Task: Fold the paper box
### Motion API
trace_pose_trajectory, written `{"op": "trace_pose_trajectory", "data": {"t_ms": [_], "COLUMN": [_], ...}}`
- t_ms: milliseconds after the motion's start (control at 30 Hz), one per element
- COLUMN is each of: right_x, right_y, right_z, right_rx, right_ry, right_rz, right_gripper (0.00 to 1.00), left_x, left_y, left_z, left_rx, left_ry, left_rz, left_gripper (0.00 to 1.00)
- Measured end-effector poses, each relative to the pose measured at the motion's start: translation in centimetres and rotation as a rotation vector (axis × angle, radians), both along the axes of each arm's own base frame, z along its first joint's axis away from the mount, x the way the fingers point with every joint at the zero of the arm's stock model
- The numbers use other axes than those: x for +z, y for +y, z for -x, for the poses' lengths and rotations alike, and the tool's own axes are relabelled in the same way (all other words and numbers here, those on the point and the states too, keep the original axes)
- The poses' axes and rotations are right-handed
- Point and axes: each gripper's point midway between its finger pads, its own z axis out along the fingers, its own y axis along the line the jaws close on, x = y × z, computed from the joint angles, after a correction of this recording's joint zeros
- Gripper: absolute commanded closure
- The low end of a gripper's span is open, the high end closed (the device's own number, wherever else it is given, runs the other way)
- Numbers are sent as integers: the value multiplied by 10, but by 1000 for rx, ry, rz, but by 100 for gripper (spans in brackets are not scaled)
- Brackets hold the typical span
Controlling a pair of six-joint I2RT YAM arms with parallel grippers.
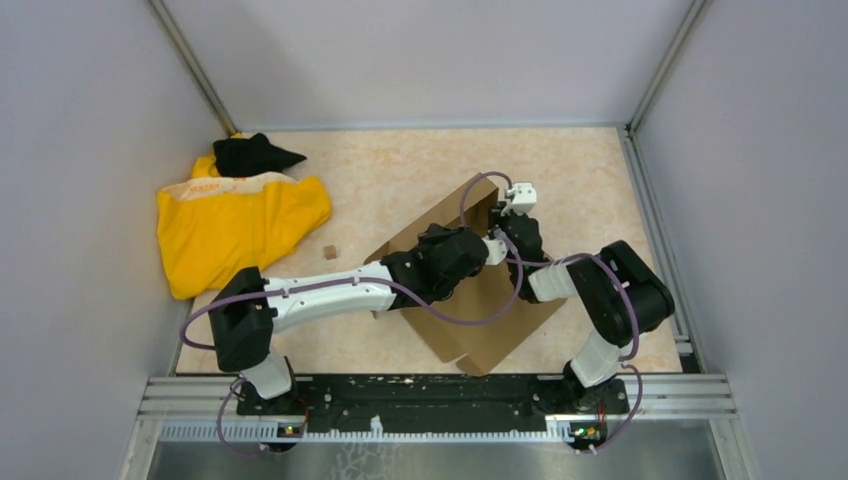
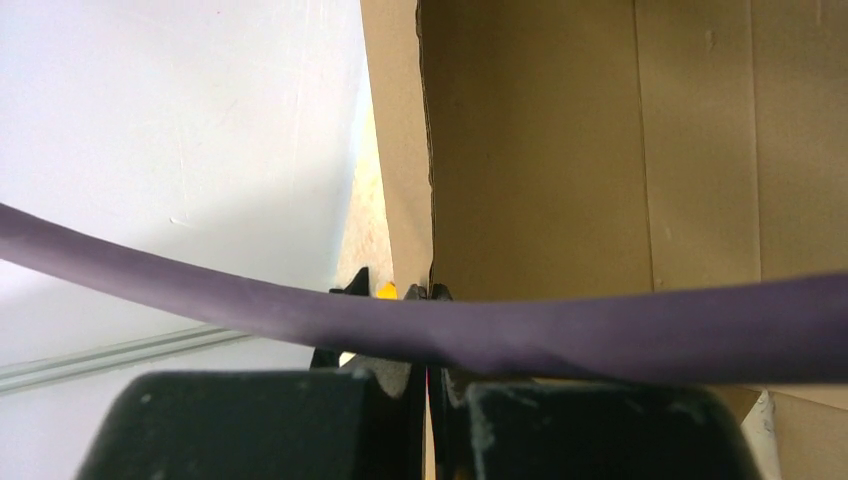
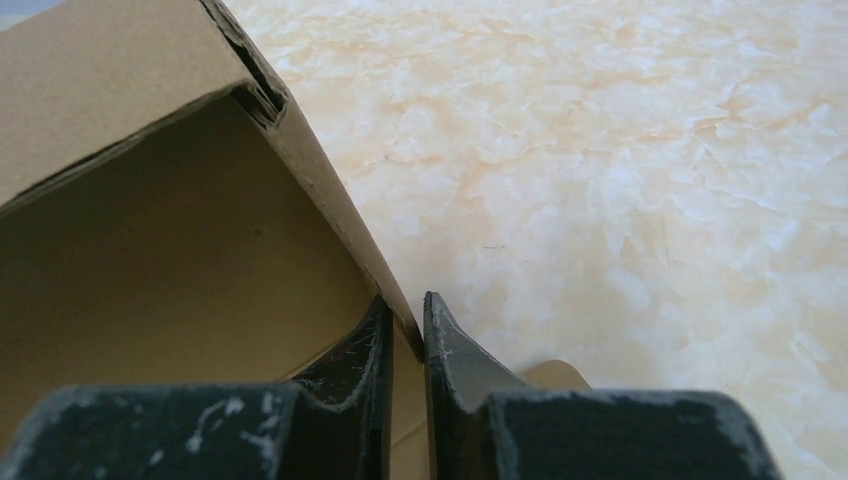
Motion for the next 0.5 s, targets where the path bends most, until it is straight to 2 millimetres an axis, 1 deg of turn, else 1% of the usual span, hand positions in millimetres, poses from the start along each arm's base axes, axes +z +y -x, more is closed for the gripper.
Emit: {"op": "trace_pose_trajectory", "data": {"t_ms": [33, 100, 167, 267, 367, 500], "right_x": [0, 1, 1, 2, 0, -1], "right_y": [-1, -2, -3, -5, -12, -19], "right_z": [0, 0, 0, 0, 3, 5], "right_rx": [-7, -20, -26, -36, -58, -84], "right_ry": [-1, -5, -7, -16, -17, -25], "right_rz": [0, -1, -1, -3, 0, -7], "right_gripper": [94, 94, 94, 94, 93, 93], "left_x": [0, 0, 0, -1, 0, 2], "left_y": [0, -1, -2, -6, -10, -14], "left_z": [0, 0, 0, 1, 5, 12], "left_rx": [-1, -3, -6, -19, -36, -65], "left_ry": [0, -1, 2, 18, 51, 95], "left_rz": [1, 5, 10, 24, 49, 96], "left_gripper": [99, 89, 83, 78, 71, 68]}}
